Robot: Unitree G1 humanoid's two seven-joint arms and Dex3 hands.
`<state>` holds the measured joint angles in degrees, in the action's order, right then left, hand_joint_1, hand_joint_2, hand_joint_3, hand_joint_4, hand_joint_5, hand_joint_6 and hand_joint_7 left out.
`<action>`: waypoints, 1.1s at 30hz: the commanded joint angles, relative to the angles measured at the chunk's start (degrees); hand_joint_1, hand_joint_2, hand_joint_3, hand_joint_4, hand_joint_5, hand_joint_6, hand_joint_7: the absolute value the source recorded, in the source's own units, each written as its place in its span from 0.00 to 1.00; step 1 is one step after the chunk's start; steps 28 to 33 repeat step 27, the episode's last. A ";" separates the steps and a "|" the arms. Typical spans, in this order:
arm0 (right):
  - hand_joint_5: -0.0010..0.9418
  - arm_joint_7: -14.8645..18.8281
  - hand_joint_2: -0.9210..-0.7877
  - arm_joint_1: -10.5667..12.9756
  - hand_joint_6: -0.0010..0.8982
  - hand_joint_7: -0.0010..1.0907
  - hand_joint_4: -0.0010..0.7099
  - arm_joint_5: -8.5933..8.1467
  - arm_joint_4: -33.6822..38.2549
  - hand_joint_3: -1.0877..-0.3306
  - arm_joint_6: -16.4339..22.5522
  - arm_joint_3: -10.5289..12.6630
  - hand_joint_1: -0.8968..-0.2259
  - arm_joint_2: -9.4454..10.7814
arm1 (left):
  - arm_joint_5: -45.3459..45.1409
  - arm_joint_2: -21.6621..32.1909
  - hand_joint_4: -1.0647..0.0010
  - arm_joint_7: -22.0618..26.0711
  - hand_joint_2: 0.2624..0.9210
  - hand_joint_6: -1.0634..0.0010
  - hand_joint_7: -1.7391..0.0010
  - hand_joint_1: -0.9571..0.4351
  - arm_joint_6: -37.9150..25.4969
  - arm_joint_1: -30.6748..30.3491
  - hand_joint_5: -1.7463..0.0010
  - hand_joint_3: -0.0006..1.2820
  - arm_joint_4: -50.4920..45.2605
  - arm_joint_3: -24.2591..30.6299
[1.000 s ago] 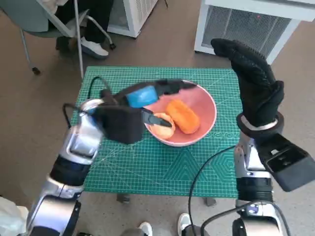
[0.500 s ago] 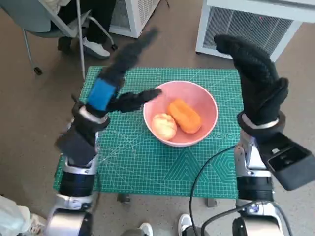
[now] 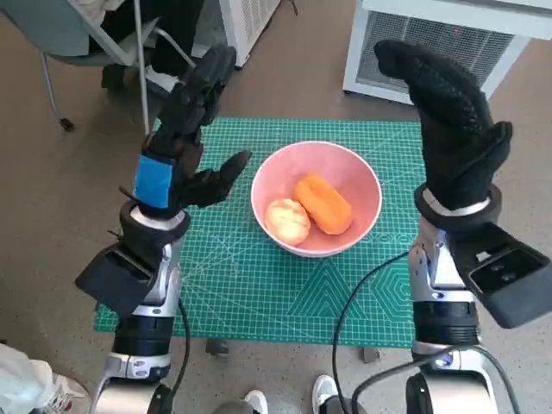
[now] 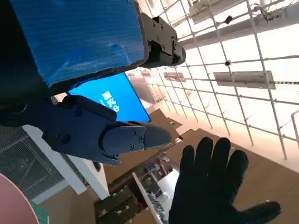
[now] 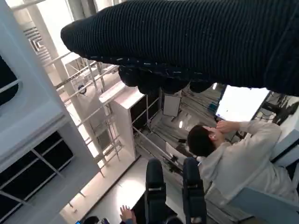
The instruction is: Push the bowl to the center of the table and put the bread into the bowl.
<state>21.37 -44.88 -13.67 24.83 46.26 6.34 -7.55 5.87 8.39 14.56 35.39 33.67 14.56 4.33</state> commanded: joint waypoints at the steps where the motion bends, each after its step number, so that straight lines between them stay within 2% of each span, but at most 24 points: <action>1: 0.29 -0.33 0.00 0.20 0.00 0.55 0.17 0.55 0.64 0.41 -0.06 -0.32 0.52 0.50 | 1.25 -0.58 0.75 0.36 1.00 0.71 0.94 0.26 1.19 -0.57 1.00 0.32 -0.59 -0.28; 12: 0.22 0.08 0.00 -0.15 0.00 0.53 0.22 0.51 0.59 0.41 0.08 -0.47 0.51 0.29 | 2.51 -0.91 0.76 0.94 1.00 0.71 0.95 0.28 1.09 0.00 1.00 0.31 -0.60 -0.71; 33: 0.20 0.29 0.00 -0.21 0.00 0.52 0.24 0.53 0.32 0.41 0.15 -0.56 0.52 -0.02 | 1.73 -0.93 0.76 0.56 1.00 0.71 0.96 0.28 0.77 0.57 1.00 0.31 -0.81 -1.10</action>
